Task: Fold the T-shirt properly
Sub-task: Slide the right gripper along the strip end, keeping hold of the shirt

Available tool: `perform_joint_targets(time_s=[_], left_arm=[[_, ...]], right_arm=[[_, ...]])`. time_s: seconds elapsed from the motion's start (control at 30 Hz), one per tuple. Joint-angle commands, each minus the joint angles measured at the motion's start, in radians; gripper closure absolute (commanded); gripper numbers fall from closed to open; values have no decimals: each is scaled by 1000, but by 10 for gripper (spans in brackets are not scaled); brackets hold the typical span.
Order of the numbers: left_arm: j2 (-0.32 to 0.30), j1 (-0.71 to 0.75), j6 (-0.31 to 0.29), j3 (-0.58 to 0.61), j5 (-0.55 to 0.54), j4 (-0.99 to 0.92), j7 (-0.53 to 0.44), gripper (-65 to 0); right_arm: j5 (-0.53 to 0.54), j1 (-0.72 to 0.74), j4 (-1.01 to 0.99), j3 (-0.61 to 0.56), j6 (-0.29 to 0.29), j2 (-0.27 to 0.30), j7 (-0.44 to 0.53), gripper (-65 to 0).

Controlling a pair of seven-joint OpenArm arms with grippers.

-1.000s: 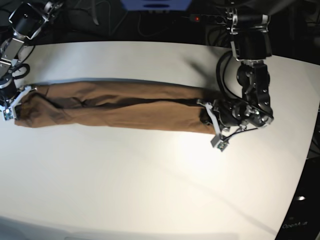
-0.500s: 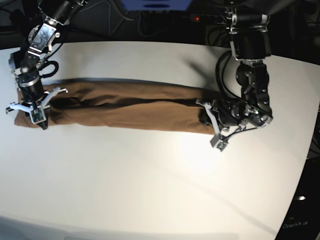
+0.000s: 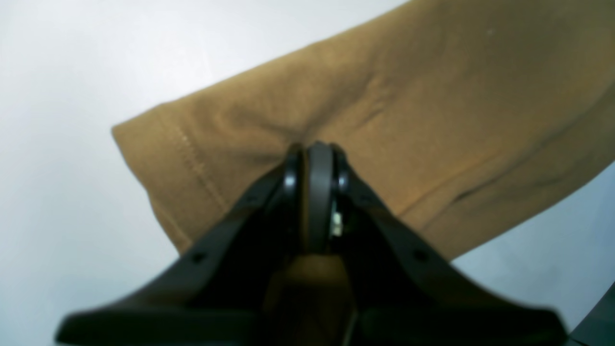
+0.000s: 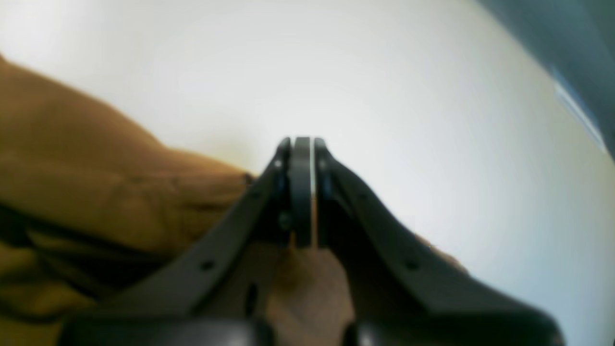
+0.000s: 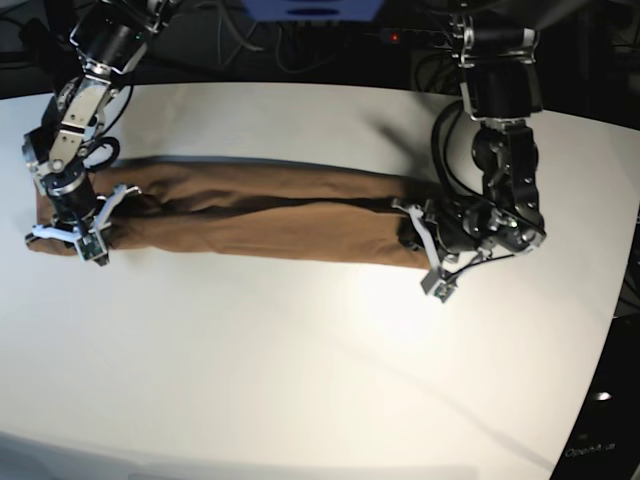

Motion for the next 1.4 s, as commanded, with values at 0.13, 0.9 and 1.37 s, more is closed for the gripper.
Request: perform_joint_targets(time_s=[0.13,0.9,1.37], left_arm=[[1,16,5,5,66,-12,87,-26],[-6,16,5,5,70,-12,87,-26],[-2,17,5,2,70,-12,87,-26]], right_arm=[[19,-67,53,2,-11,5,32,-1],[-33,-28,137,2,-11,30,83,-1],[-14,121,-44,-52,-11,40,-143,-1]])
